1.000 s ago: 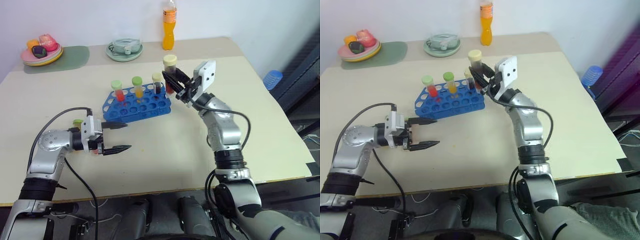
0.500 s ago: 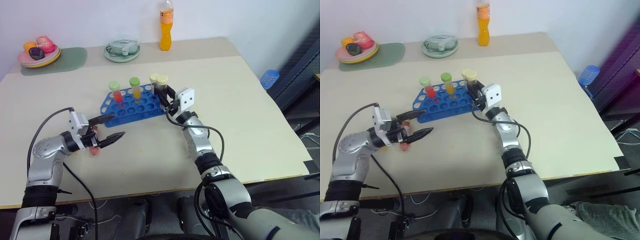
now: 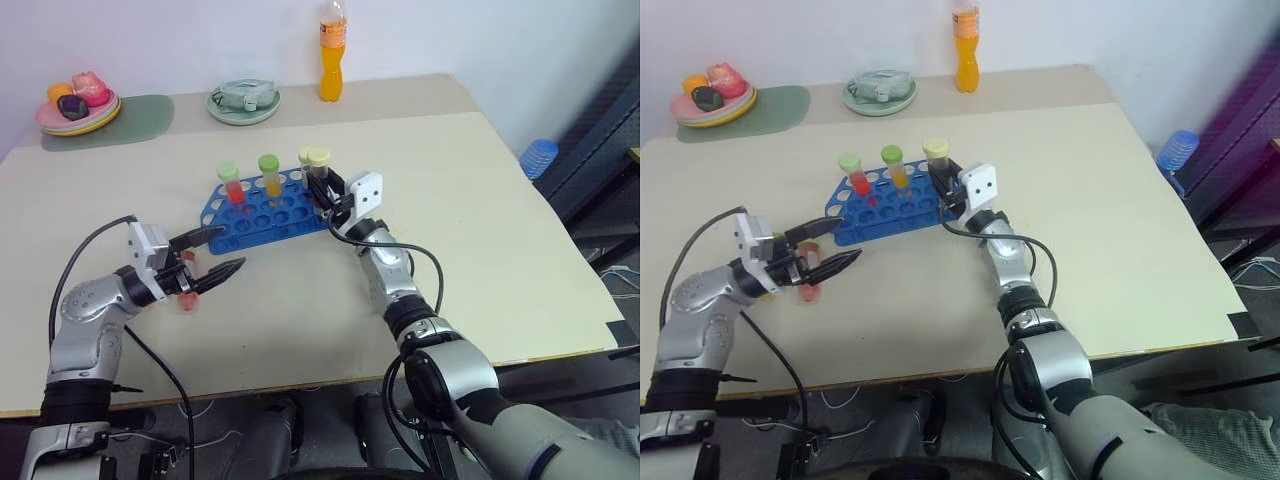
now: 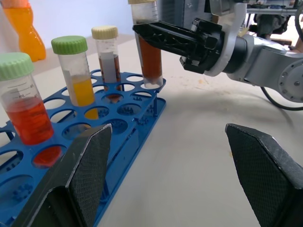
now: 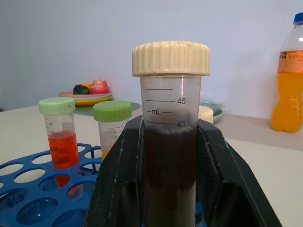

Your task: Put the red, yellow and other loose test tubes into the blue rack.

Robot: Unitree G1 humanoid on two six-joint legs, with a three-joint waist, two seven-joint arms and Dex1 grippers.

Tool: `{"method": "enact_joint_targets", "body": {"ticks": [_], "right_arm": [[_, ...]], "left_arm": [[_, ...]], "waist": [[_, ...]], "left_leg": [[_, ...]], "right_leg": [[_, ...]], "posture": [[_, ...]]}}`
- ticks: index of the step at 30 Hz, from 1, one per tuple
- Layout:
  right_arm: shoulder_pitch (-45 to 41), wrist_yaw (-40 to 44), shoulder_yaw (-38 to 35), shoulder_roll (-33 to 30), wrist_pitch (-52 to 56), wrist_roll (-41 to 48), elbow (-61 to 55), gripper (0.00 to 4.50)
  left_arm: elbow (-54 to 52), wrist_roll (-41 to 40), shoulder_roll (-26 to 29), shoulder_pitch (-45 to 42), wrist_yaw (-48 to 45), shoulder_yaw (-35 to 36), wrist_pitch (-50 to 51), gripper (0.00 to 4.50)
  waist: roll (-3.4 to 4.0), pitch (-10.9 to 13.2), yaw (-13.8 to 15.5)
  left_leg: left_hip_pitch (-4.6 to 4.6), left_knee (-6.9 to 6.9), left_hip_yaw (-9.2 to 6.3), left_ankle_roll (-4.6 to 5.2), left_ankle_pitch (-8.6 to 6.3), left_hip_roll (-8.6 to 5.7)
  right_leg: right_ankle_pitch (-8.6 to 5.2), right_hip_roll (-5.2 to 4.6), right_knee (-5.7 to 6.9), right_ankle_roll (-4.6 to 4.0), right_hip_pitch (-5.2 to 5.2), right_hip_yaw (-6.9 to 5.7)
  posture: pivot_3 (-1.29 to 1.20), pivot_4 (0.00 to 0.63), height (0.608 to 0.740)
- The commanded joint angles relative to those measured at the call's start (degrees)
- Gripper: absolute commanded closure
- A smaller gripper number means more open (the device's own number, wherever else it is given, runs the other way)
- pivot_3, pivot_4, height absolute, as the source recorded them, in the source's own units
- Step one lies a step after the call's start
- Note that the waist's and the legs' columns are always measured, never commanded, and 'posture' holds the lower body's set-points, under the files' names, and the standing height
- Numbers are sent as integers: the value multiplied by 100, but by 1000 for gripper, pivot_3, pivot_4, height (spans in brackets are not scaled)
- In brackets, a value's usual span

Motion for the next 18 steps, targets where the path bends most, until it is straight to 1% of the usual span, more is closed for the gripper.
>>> {"method": "enact_joint_targets", "body": {"ticks": [1, 10, 18], "right_arm": [[-184, 12, -41, 76, -144, 57, 85, 3687], [-318, -151, -17, -2, -181, -88, 411, 3687], [-374, -150, -10, 64, -191, -97, 512, 3687]], "left_arm": [[-250, -114, 52, 8, 48, 149, 35, 569], [-432, -113, 55, 55, 157, 168, 93, 569], [-663, -156, 52, 184, 281, 195, 170, 569]], "waist": [[0, 0, -12], [0, 0, -45], [0, 0, -58]], "left_leg": [[0, 0, 0, 0, 0, 0], [0, 0, 0, -3, 1, 3], [0, -1, -2, -2, 0, 4]], "right_leg": [[0, 1, 0, 0, 0, 0], [1, 4, 0, -2, 0, 1], [1, 5, 0, -2, 1, 1]], "posture": [[0, 150, 740], [0, 150, 740], [0, 150, 740]]}}
